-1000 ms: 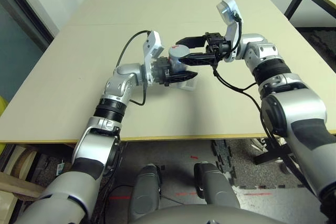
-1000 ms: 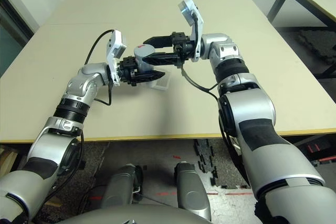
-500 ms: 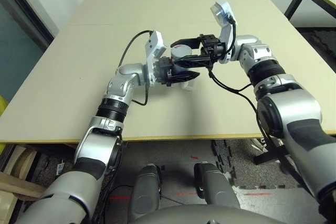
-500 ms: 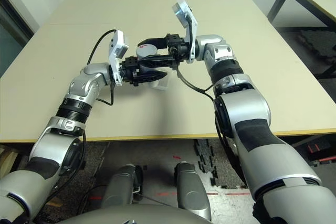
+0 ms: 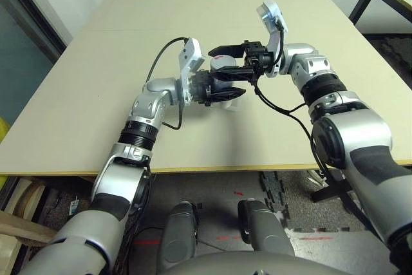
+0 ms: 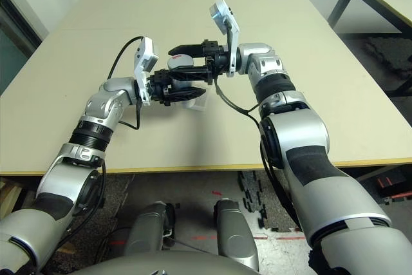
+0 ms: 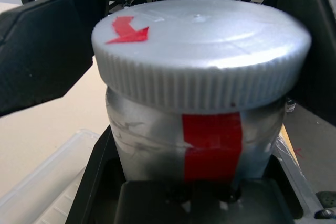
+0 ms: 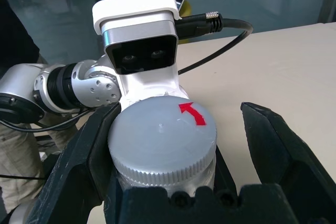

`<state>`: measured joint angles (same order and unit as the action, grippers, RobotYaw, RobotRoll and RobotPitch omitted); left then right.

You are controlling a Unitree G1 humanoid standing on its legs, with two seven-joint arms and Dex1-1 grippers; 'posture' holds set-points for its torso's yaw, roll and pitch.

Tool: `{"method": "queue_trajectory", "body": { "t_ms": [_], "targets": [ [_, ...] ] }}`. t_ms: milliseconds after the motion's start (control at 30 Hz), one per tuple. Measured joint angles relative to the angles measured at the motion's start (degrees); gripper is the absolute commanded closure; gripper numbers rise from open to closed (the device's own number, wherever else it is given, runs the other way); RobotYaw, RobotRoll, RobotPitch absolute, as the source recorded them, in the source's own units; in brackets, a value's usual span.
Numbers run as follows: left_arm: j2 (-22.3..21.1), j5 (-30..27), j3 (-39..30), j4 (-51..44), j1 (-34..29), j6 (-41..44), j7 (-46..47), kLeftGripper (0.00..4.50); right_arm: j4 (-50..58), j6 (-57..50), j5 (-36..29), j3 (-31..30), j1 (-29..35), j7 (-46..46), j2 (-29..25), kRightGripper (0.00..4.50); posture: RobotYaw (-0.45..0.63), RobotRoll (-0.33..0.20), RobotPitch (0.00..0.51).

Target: Pour the medicine from the bottle into the box.

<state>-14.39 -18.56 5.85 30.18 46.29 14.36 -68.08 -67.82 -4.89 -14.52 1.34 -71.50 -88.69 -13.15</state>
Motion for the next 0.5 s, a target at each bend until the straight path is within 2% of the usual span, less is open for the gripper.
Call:
{"method": "queue_trajectory", "body": {
  "t_ms": [500],
  "targets": [
    [-0.4, 0.6, -0.3, 0.3, 0.0, 1.0, 1.4, 1.78, -2.1, 0.3, 1.7, 1.4, 0.0, 0.1, -2.6, 0.0, -0.09, 0.0, 0.057]
  ]
}}
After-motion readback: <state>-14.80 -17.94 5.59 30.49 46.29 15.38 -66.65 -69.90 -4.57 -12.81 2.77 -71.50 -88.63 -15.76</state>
